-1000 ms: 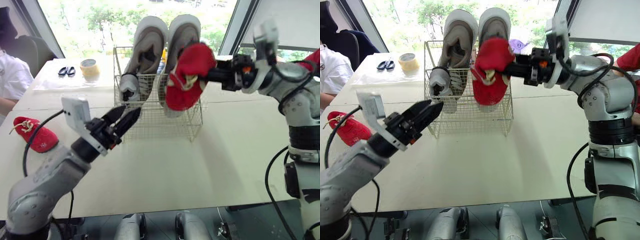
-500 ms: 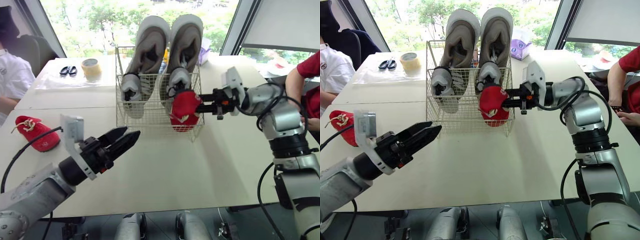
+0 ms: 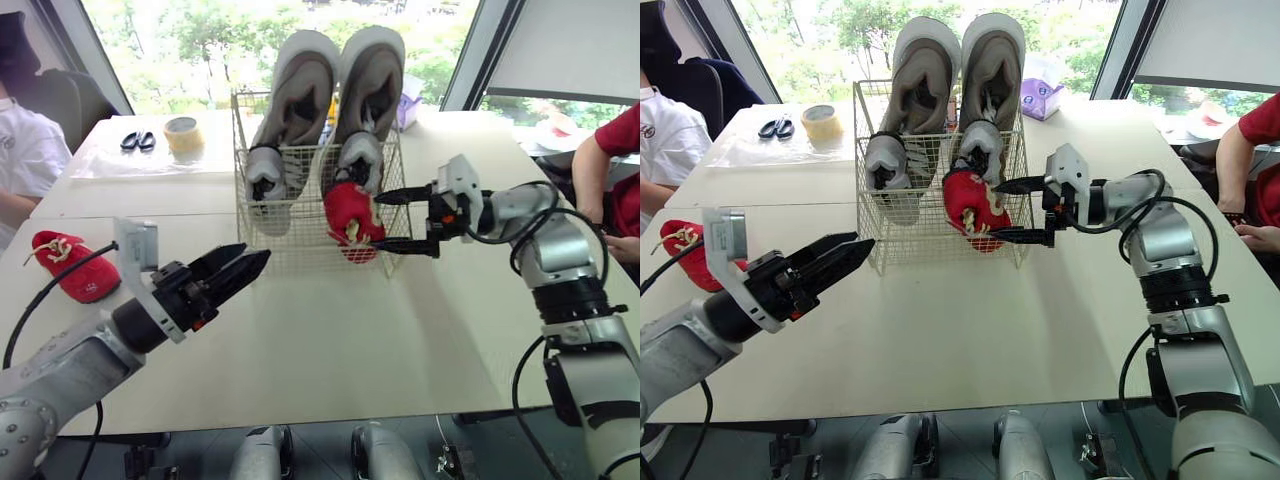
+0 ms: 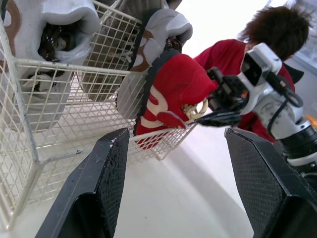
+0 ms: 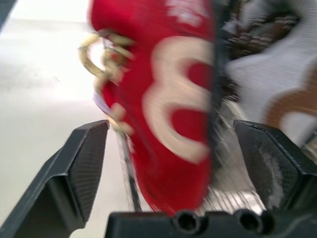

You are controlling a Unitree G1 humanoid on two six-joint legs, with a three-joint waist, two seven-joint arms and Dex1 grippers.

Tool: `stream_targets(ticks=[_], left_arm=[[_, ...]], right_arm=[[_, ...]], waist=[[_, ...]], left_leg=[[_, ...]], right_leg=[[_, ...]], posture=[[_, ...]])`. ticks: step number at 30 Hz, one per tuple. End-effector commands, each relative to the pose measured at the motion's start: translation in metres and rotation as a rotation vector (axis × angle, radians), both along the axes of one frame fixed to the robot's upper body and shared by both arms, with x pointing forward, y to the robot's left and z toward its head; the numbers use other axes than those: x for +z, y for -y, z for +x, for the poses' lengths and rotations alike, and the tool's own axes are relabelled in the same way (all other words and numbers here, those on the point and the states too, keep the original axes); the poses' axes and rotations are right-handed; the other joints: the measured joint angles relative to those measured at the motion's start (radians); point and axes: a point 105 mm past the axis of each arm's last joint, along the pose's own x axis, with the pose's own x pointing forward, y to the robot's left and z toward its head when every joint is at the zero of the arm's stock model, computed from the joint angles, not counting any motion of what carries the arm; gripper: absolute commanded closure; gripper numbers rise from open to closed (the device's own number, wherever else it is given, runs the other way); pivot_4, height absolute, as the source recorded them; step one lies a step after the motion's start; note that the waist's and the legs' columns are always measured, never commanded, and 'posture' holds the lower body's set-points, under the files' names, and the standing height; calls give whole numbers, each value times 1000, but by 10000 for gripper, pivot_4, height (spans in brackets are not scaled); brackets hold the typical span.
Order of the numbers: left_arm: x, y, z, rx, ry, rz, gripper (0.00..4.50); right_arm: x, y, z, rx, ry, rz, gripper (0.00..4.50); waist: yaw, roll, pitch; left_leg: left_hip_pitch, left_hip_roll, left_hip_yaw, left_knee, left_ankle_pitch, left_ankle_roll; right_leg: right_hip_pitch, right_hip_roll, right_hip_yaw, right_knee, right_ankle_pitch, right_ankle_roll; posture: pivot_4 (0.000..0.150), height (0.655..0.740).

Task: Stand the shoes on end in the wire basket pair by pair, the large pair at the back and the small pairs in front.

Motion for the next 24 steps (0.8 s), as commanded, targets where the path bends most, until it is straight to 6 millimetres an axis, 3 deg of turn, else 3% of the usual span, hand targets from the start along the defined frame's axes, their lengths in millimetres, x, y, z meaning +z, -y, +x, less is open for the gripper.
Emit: stream_targets(ticks=[1,13,17,18,21,24], left_arm=[[1,1,-5,-32,10,12,13579],[3,-7,0,-48,20,28,13579],[11,-18,2,-10,42,52,195],[15,-26,5,35,56,61,195],[39,-75,21,278,65,34,195],[56,-152,37,656,5,162,195]], right_arm=[[33,7,-15,-11,68,49,349],[55,0,-48,-23,30,111,349],[51,-13,-59,25,-1,99,0],[51,-15,-62,36,-12,88,0],[58,-20,-81,115,-88,53,0],[70,-19,-99,196,-130,-7,0]], waist=[[0,0,0],[0,0,0],[-1,0,0],[-2,0,0],[-1,0,0],[-3,1,1]], left_leg=[[0,0,0,0,0,0],[0,0,0,-1,-1,-1],[0,0,0,-2,-1,-1],[0,0,0,-2,-1,-1],[-1,0,0,-2,-1,-1],[-2,0,-1,-2,-1,-1]], right_leg=[[0,0,0,0,0,0],[-1,-2,1,0,0,-1],[-1,-2,1,-1,0,-1],[-1,-2,1,-1,0,-1],[-2,-2,2,-1,0,-1],[-6,-3,2,0,0,-1]], posture=[[1500,7351],[1500,7351],[1500,7351],[1500,7351],[1500,7351],[1500,7351]])
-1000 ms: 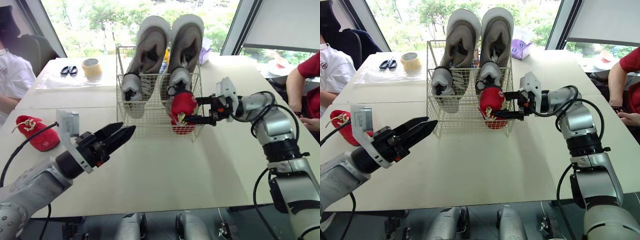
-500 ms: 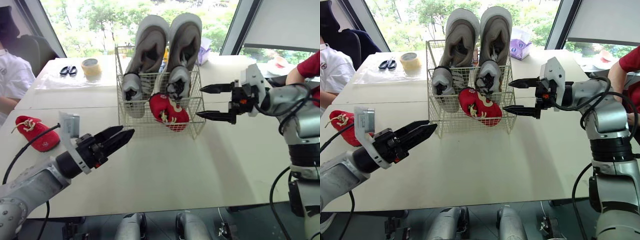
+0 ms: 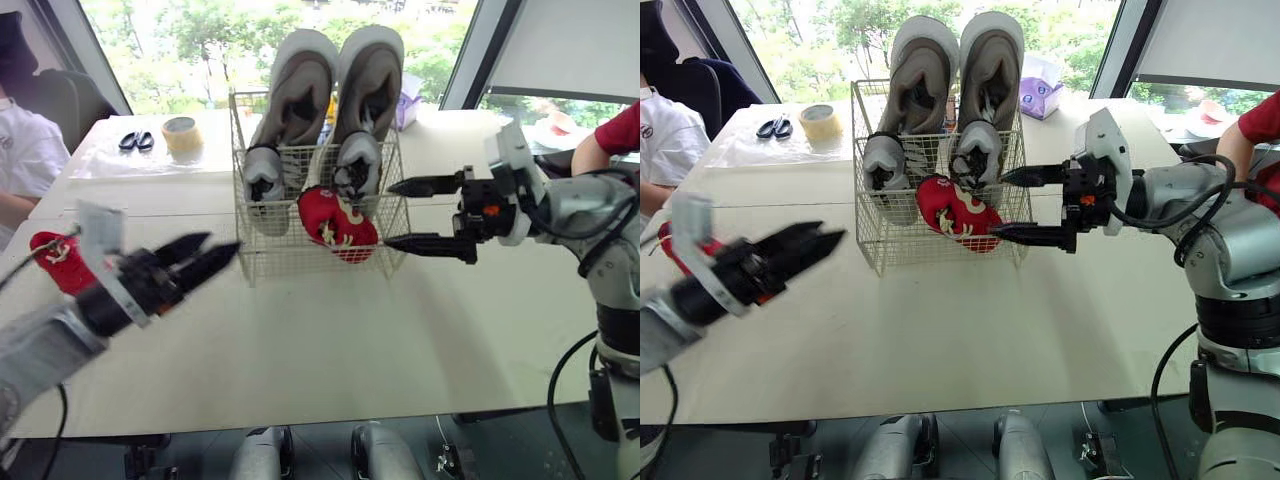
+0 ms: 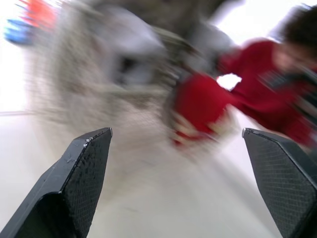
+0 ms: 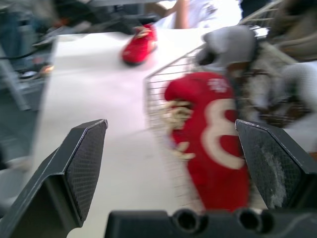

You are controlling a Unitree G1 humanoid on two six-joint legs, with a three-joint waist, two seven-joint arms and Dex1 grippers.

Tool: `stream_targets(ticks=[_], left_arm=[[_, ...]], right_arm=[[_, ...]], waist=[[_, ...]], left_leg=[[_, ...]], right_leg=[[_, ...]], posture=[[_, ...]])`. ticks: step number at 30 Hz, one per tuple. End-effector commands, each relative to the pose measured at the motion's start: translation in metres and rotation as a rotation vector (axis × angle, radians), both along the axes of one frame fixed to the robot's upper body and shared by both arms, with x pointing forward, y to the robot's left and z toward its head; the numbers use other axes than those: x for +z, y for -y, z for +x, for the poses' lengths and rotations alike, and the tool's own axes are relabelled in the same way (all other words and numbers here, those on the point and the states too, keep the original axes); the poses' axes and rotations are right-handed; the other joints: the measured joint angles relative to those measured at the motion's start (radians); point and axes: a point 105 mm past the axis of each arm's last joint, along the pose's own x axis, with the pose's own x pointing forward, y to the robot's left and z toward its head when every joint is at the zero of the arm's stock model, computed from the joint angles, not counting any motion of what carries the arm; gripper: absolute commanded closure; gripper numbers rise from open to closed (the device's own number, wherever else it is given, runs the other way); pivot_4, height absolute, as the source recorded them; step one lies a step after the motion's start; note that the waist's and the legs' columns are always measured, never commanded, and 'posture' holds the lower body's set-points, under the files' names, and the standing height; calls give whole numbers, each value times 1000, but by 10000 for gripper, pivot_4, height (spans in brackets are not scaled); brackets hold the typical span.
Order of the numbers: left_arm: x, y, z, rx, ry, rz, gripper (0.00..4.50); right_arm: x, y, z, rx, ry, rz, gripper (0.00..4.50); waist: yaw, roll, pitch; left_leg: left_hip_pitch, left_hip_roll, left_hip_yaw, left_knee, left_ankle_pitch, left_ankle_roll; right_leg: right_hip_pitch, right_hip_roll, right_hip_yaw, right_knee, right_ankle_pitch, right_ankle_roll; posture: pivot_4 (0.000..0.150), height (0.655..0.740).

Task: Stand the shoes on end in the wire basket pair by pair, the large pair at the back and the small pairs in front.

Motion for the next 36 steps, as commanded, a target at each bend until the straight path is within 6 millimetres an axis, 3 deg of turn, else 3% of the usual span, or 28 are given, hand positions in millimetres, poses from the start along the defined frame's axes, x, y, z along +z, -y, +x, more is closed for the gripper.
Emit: stream_targets(ticks=[1,6,10,13,17,21,28,31,34,36], left_arm=[[24,-90,11,411,-87,110,195],[27,-178,4,808,-309,141,195],[31,-205,-2,950,-376,91,195],[32,-214,-3,992,-394,57,195],[16,-228,3,1019,-459,7,195],[-27,-228,27,983,-585,-56,195],[-97,-234,50,1005,-673,-71,195],[-110,-233,57,1009,-665,-29,8607],[-113,-229,62,1004,-661,-32,24747],[-108,-227,66,987,-652,-27,33152]], right_arm=[[27,-4,-25,131,36,-44,0],[38,-11,-32,238,99,-92,0],[31,-12,-26,254,115,-121,0],[27,-12,-23,253,123,-134,0],[23,-12,-22,251,122,-134,0],[21,-12,-21,225,121,-136,0],[22,-12,-24,190,114,-118,0],[24,-13,-25,180,111,-109,0],[25,-11,-26,162,110,-110,0],[26,-10,-27,152,105,-109,0]], waist=[[-1,0,0],[-3,-1,0],[3,-2,-1],[5,-4,-1],[3,-4,-1],[8,-4,-1],[7,-12,-3],[6,-13,-3],[4,-13,-3],[2,-13,-3]], left_leg=[[0,0,0,0,0,0],[-2,0,2,-3,-1,0],[-13,0,3,-4,0,0],[-20,-1,4,-2,0,-1],[-24,-1,5,-1,5,-7],[-22,-1,7,1,6,-4],[-22,0,9,5,6,-4],[-21,0,9,5,6,-4],[-16,1,9,5,6,-3],[-13,1,9,5,3,2]], right_leg=[[-3,0,0,0,0,0],[-7,-1,-1,-3,0,0],[-16,-2,-1,-4,1,-1],[-24,-3,-2,0,1,0],[-24,-2,-4,3,2,0],[-21,2,-6,4,3,4],[-18,6,-9,5,5,7],[-17,6,-9,5,5,7],[-13,6,-9,5,5,7],[-10,6,-9,6,5,7]], posture=[[1500,7351],[1500,7351],[1500,7351],[1500,7351],[1500,7351],[1500,7351],[1500,7351],[1500,7351],[1500,7351],[1500,7351]])
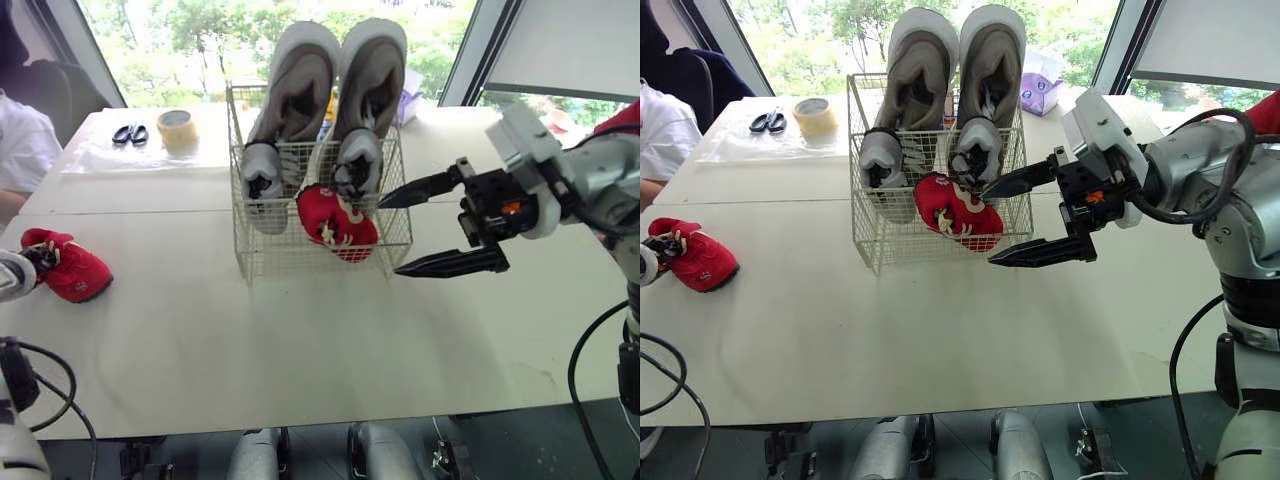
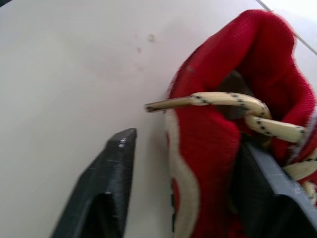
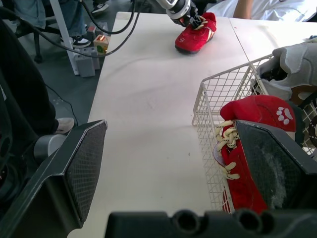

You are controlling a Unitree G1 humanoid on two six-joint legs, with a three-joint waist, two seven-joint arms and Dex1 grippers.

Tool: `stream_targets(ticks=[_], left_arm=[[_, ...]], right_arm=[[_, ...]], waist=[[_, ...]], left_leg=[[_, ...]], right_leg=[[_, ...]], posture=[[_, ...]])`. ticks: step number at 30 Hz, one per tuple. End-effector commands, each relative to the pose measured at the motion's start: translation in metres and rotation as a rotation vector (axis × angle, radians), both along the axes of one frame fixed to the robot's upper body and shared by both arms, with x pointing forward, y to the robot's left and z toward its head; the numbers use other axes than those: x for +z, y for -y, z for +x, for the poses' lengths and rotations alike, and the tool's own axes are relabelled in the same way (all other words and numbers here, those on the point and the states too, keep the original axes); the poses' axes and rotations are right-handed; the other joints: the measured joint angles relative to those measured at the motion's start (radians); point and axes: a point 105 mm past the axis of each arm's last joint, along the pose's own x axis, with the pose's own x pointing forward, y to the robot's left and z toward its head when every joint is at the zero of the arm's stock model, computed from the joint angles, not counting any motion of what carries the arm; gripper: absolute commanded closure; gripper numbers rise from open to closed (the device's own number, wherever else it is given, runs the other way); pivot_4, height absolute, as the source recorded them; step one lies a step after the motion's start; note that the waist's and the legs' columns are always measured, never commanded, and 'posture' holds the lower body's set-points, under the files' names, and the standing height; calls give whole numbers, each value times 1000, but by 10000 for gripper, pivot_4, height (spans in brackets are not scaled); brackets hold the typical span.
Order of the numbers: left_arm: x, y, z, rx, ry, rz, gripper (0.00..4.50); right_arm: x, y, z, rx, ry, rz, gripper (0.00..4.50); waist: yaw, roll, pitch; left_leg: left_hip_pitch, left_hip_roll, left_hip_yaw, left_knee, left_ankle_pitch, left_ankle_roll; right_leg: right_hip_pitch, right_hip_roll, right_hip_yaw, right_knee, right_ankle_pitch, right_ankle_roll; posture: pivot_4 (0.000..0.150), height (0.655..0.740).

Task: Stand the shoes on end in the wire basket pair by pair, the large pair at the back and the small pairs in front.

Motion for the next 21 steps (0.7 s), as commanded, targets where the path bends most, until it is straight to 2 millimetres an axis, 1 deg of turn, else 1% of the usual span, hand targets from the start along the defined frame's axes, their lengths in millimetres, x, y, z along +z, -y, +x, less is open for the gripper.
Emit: stream_targets(ticks=[1,2,3,5,6,7,9,10,11,12,13,14,15,16,18,19,21], left_arm=[[6,-7,-4,6,-21,40,38343],[11,-6,-3,-1,-13,39,42911],[19,-7,-2,-8,6,44,44018],[36,-7,-1,-19,54,32,44018],[51,-5,0,-33,81,21,44018],[67,-1,-1,-55,99,15,44018],[90,11,-3,-111,96,51,44018],[100,24,-5,-151,93,107,44018],[111,41,-5,-188,128,199,44018],[134,63,-11,-190,233,398,44018],[153,90,-23,-188,350,538,44018],[160,117,-34,-190,488,515,44018],[167,135,-43,-189,595,509,44018],[175,147,-50,-201,672,527,44018],[198,182,-63,-294,882,603,44018],[205,197,-69,-314,986,594,44018],[205,224,-72,-382,1071,575,44018]], right_arm=[[11,4,-7,-12,48,13,0],[11,5,-7,-15,45,13,0],[10,6,-7,-19,43,10,0],[9,8,-7,-29,36,5,0],[9,10,-6,-40,28,7,0],[9,12,-4,-55,17,12,0],[9,17,0,-85,-3,25,0],[9,20,2,-107,-18,37,0],[8,23,5,-131,-38,47,0],[7,27,10,-164,-53,51,0],[6,30,14,-193,-65,52,0],[5,31,17,-209,-72,58,0],[5,32,19,-220,-77,65,0],[5,32,21,-224,-82,70,0],[3,32,23,-222,-98,79,0],[1,32,24,-219,-106,73,0],[-4,34,26,-219,-111,56,0]], waist=[[-2,0,0],[-1,0,0],[0,0,0],[1,-2,1],[2,-3,2],[2,-6,2],[1,-13,2],[0,-14,2],[-1,-15,2],[0,-13,2],[1,-13,2],[6,-13,2],[14,-13,1],[17,-15,2],[16,-17,2],[13,-16,2],[17,-12,-1]], left_leg=[[0,0,0,0,0,0],[0,0,0,0,0,0],[0,1,-1,1,0,0],[-1,1,-1,2,0,0],[-1,1,-1,2,0,0],[-1,1,-2,2,0,0],[-3,2,-4,3,0,0],[-4,2,-7,3,0,0],[-4,2,-9,3,0,0],[-3,1,-9,3,0,1],[-2,-1,-9,3,0,1],[-1,-3,-9,2,1,-2],[-2,-5,-10,2,2,-4],[-2,-6,-10,4,2,-3],[-3,-4,-11,7,2,-3],[-2,-4,-11,7,2,-3],[0,-4,-10,7,2,-3]], right_leg=[[0,0,0,1,0,0],[0,0,0,1,0,0],[0,0,0,1,0,0],[0,0,-1,2,0,0],[0,0,-1,2,0,0],[0,0,-1,2,0,0],[0,-1,-3,2,0,0],[0,-1,-3,1,0,0],[0,-2,-3,1,0,0],[1,-5,-4,1,0,0],[2,-9,-3,1,0,0],[3,-14,-3,1,0,0],[4,-16,-3,0,0,0],[5,-16,-4,-1,0,-1],[5,-15,-5,0,1,1],[5,-14,-5,1,1,1],[7,-13,-6,1,1,1]], posture=[[1500,7351],[1500,7351],[1500,7351],[1500,7351],[1500,7351],[1500,7351],[1500,7351],[1500,7351],[1500,7351],[1500,7351],[1500,7351],[1500,7351],[1500,7351],[1500,7351],[1500,7351],[1500,7351],[1500,7351]])
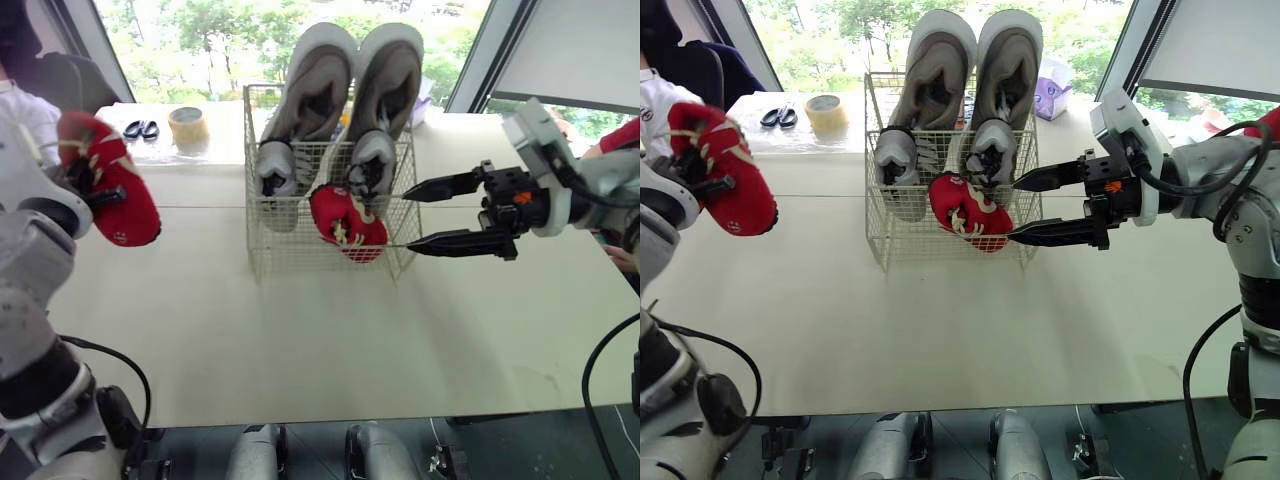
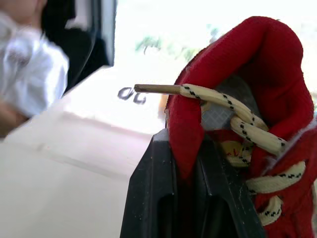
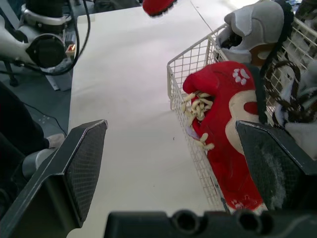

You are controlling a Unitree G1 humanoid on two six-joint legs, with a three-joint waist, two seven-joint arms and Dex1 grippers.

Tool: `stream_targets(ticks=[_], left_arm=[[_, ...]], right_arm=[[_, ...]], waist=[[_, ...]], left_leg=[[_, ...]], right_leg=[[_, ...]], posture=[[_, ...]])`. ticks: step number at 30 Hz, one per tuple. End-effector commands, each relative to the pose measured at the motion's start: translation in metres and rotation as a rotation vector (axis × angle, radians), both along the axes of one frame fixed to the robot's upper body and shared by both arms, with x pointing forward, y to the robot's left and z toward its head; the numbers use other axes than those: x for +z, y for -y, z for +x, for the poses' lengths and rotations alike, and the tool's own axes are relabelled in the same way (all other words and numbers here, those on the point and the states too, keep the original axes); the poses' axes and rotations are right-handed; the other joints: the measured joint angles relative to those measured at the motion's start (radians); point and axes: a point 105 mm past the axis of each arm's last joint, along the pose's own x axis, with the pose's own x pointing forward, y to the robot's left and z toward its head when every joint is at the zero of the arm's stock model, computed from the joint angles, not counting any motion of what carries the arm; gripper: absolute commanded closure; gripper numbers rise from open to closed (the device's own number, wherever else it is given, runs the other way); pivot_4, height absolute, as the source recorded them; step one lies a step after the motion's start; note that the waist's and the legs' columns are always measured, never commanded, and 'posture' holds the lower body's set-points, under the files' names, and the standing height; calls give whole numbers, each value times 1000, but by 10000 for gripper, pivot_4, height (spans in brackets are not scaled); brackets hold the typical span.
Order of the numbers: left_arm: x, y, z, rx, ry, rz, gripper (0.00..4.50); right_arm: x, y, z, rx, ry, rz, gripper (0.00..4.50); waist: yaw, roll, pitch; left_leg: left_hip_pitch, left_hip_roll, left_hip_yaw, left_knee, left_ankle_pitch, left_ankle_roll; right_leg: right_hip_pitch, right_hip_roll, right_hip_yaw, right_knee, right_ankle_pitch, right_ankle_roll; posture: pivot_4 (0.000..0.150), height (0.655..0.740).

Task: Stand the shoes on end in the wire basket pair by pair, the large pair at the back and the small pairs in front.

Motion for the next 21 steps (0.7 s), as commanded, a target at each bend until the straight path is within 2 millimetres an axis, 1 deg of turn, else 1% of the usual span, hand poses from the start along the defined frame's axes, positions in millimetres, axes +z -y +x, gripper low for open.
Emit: stream_targets(ticks=[1,2,6,7,10,11,14,17,21], left_arm=[[21,48,-21,-135,215,69,44018],[20,60,-21,-174,230,75,44018],[14,92,-20,-286,279,71,44018],[10,93,-18,-299,285,18,44018],[-10,111,-14,-354,254,104,44018],[-16,117,-13,-369,252,145,44018],[-24,126,-8,-379,280,195,44018],[-33,140,0,-382,318,245,44018],[-40,148,9,-370,349,259,44018]], right_arm=[[3,3,2,3,30,-17,0],[2,4,3,-1,29,-17,0],[2,6,7,-11,22,-12,0],[2,6,8,-14,20,-12,0],[4,9,10,-31,7,-12,0],[4,10,10,-37,-1,-12,0],[4,12,10,-50,-20,-22,0],[3,11,8,-54,-28,-37,0],[0,12,5,-81,-40,-31,0]], waist=[[5,2,-1],[7,2,-1],[12,3,-1],[12,3,-1],[10,3,-2],[10,3,-2],[12,3,-2],[13,3,-2],[12,3,-2]], left_leg=[[2,0,0,0,0,0],[4,0,0,0,-3,5],[6,1,-1,6,-5,9],[6,1,0,6,-6,10],[6,1,0,7,-6,11],[6,1,0,7,-6,11],[6,2,0,7,-6,11],[6,2,0,8,-6,11],[5,2,0,8,-7,12]], right_leg=[[2,0,0,-1,0,0],[5,0,0,-1,0,0],[9,5,-1,-1,-1,-1],[10,5,-1,-1,-2,-3],[10,5,0,-2,-2,-3],[10,5,0,-2,-1,-1],[10,6,-1,-2,0,-1],[10,6,-1,-2,-2,-4],[10,5,-1,-3,-2,-4]], posture=[[1500,7351],[1500,7351],[1500,7351],[1500,7351],[1500,7351],[1500,7351],[1500,7351],[1500,7351],[1500,7351]])
